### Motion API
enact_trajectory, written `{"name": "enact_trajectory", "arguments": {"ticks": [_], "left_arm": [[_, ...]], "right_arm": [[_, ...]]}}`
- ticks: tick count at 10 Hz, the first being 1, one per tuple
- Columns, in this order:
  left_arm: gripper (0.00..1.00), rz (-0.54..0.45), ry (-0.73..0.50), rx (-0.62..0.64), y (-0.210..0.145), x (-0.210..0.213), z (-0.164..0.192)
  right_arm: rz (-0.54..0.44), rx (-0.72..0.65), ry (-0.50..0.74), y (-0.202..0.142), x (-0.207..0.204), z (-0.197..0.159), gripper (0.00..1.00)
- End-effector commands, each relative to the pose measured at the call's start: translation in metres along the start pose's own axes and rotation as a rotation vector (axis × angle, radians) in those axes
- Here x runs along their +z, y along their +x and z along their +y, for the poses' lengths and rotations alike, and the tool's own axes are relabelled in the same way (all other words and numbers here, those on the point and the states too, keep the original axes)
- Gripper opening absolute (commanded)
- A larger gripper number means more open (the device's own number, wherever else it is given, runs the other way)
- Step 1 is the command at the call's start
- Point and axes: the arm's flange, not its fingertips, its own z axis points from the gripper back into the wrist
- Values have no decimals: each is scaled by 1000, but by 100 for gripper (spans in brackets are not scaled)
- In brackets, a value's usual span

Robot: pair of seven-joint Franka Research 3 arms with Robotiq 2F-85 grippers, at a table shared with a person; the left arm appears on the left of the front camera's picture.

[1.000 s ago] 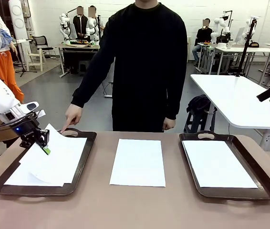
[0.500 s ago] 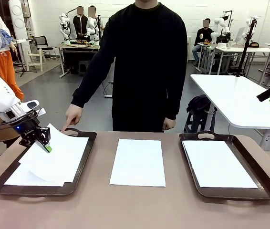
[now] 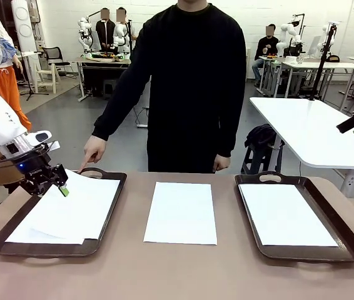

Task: Sort the A4 documents.
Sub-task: Place the A4 Paper in the designated Handle tray.

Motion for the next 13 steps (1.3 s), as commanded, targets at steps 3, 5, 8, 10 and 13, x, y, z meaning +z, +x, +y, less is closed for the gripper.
{"name": "enact_trajectory", "arguments": {"ticks": [3, 5, 8, 10, 13], "left_arm": [[100, 11, 66, 29, 0, 10, -3], [100, -18, 74, 29, -2, 12, -1], [100, -18, 48, 17, 2, 11, 0], [100, -18, 48, 17, 2, 11, 0], [100, -18, 48, 17, 2, 11, 0]], "right_arm": [[-2, 2, 1, 1, -1, 1, 100], [-2, 2, 1, 1, -1, 1, 100], [-2, 2, 1, 1, -1, 1, 100], [-2, 2, 1, 1, -1, 1, 100], [-2, 2, 1, 1, -1, 1, 100]]}}
